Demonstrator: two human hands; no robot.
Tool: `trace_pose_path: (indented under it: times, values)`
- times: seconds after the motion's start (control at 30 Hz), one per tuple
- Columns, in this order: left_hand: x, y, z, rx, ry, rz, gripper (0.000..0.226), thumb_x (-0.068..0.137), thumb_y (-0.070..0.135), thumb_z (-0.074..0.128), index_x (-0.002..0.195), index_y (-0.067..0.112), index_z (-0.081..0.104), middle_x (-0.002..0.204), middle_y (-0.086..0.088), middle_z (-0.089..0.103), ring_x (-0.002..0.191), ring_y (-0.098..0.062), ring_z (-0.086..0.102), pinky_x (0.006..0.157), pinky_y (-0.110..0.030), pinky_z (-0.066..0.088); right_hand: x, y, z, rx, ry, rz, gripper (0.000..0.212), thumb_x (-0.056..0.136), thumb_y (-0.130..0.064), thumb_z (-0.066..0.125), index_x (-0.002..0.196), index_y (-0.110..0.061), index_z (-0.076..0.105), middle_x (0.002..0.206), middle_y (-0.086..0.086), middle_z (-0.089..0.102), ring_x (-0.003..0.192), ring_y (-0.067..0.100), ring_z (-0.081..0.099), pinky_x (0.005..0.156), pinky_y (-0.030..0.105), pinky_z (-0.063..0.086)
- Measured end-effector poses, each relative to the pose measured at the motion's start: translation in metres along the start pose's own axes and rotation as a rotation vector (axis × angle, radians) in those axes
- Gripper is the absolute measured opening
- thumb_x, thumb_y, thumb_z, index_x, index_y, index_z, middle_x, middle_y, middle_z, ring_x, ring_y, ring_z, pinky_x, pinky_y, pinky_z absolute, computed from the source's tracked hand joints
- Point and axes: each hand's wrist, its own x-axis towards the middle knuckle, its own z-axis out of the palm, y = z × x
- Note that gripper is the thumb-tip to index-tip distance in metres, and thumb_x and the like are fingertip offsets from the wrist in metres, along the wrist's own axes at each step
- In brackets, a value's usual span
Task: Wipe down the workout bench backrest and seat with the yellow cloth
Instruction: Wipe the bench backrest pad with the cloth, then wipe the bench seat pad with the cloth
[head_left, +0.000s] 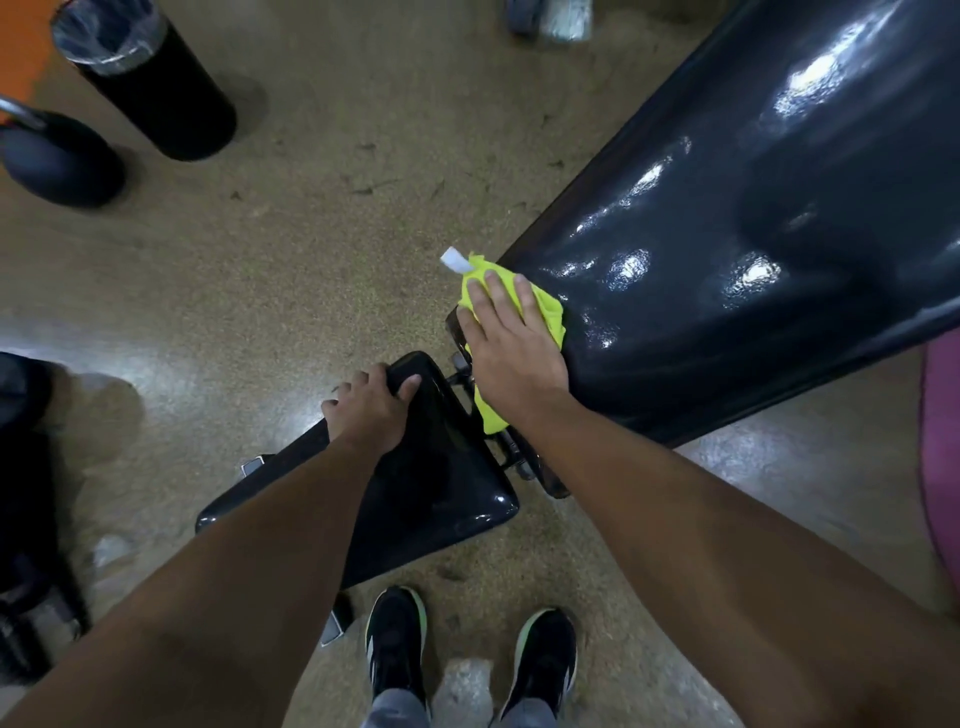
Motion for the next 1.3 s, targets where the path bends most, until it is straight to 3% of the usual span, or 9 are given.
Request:
trace_pose_path:
  times: [0.1,0.33,0.53,0.8,0.97,1.1,1.17,1.23,1.3]
  values:
    - [0.001,0.000,0.000,0.025,0.002,-0.005,0.072,0.090,0.071,0.018,0.136,0.020,0.038,0.135,-0.009,0.048,0.123,-0.033,0.043,0.098,-0.052,0.032,0.019,-0.008,-0.005,0.015,0.006,0.084,0.061,0.107,-0.040,0.031,0.161,-0.011,0.024,0.170,0.017,0.009,0.157,0.040,-0.002,0.121,0.061,-0.014]
    - [0.000,0.003,-0.004,0.002,-0.038,-0.012,0.070,0.091,0.070,0.020,0.139,0.021,0.036,0.138,-0.009,0.045,0.126,-0.032,0.040,0.100,-0.052,0.028,-0.003,-0.001,0.002,-0.015,-0.049,-0.161,0.059,0.109,-0.038,0.026,0.162,-0.012,0.022,0.171,0.014,0.008,0.158,0.037,-0.001,0.125,0.057,-0.007]
    - [0.001,0.002,-0.004,0.009,-0.040,-0.018,0.072,0.090,0.071,0.019,0.141,0.021,0.033,0.140,-0.010,0.043,0.128,-0.033,0.039,0.101,-0.052,0.028,0.007,-0.008,-0.005,-0.035,-0.025,-0.035,0.061,0.108,-0.037,0.024,0.162,-0.011,0.020,0.171,0.015,0.008,0.157,0.040,-0.002,0.122,0.061,-0.012]
    - [0.000,0.001,-0.004,-0.017,-0.037,-0.011,0.068,0.090,0.070,0.023,0.134,0.021,0.038,0.135,-0.012,0.047,0.124,-0.036,0.041,0.098,-0.054,0.028,-0.041,0.000,0.008,-0.135,-0.067,-0.399,0.057,0.109,-0.034,0.024,0.159,-0.007,0.026,0.169,0.012,0.017,0.157,0.036,0.006,0.127,0.057,0.002]
    - [0.000,0.001,-0.006,-0.027,-0.047,-0.008,0.068,0.091,0.070,0.023,0.136,0.021,0.037,0.136,-0.012,0.047,0.124,-0.035,0.041,0.098,-0.053,0.028,-0.098,0.002,0.024,-0.227,-0.160,-0.551,0.058,0.109,-0.036,0.027,0.159,-0.009,0.029,0.168,0.015,0.019,0.157,0.037,0.002,0.123,0.059,-0.008]
    - [-0.001,-0.001,-0.005,-0.037,-0.036,0.004,0.068,0.091,0.070,0.022,0.136,0.020,0.038,0.135,-0.011,0.047,0.124,-0.035,0.041,0.098,-0.053,0.029,-0.126,0.022,0.028,-0.288,-0.165,-0.646,0.061,0.108,-0.035,0.031,0.162,-0.010,0.016,0.171,0.015,0.003,0.157,0.038,-0.006,0.116,0.060,-0.021]
    - [0.000,-0.001,-0.004,-0.033,-0.029,0.005,0.070,0.091,0.070,0.021,0.136,0.020,0.037,0.136,-0.011,0.047,0.124,-0.035,0.041,0.099,-0.053,0.029,-0.126,0.039,0.028,-0.208,-0.103,-0.592,0.060,0.104,-0.032,0.034,0.161,-0.013,0.027,0.171,0.016,0.009,0.157,0.039,0.001,0.118,0.058,-0.024]
    - [0.000,-0.001,-0.002,-0.027,-0.024,0.003,0.071,0.090,0.071,0.020,0.136,0.020,0.038,0.136,-0.011,0.047,0.125,-0.035,0.041,0.098,-0.054,0.030,-0.118,0.053,0.020,-0.127,-0.034,-0.451,0.058,0.100,-0.032,0.038,0.156,-0.015,0.042,0.168,0.014,0.022,0.156,0.038,0.015,0.123,0.057,-0.014]
    - [0.000,0.000,-0.002,-0.021,-0.023,0.002,0.071,0.090,0.071,0.020,0.136,0.020,0.038,0.136,-0.011,0.047,0.124,-0.035,0.042,0.098,-0.054,0.030,-0.100,0.058,0.010,-0.114,0.017,-0.327,0.058,0.101,-0.034,0.034,0.156,-0.015,0.042,0.168,0.014,0.023,0.155,0.038,0.018,0.124,0.060,-0.005]
